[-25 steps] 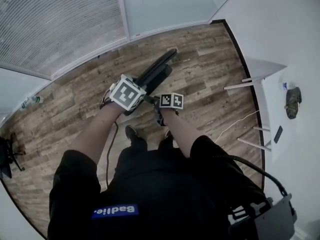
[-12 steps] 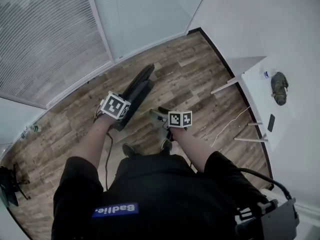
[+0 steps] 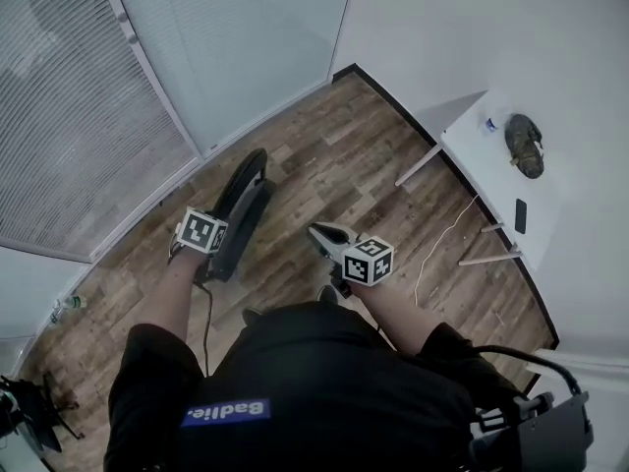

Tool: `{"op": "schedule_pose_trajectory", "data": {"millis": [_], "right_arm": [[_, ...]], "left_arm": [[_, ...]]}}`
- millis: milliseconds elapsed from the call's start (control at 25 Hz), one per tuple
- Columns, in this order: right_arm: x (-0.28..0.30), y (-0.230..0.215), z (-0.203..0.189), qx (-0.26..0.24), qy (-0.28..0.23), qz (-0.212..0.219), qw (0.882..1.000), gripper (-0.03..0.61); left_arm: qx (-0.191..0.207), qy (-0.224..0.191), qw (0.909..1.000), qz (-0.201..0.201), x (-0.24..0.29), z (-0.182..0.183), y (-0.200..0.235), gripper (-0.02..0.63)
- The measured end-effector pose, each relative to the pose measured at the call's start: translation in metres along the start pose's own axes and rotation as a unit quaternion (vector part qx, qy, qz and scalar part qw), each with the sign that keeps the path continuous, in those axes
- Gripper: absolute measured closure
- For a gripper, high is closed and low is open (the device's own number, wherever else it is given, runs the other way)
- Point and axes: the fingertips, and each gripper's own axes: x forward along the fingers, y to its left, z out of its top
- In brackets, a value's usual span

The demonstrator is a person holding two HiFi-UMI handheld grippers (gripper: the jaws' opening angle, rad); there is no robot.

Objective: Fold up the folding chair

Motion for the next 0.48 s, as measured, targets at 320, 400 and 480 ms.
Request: {"op": "schedule_pose_trajectory", "data": {"millis": [320,400,480], "right_arm": [[-0.050,0.028,0.037,-0.123,-0.051,-0.015,0.991,0.575],[-0.057,0.032,0.042,-0.144,-0.064,-0.024,0.987,0.575],[-0.061,0.036,0.045,-0.156,-0.073,-0.029,0.985,0.575]], "left_arm": [[0.000,-0.002,0.9998,0.018,-0.001,0.007,-0.004,0.515],[-0.001,-0.003,0.9997,0.025,-0.001,0.007,-0.001,0.515],[-0.004,-0.001,0.9996,0.027,-0.001,0.007,0.001,0.515]]}}
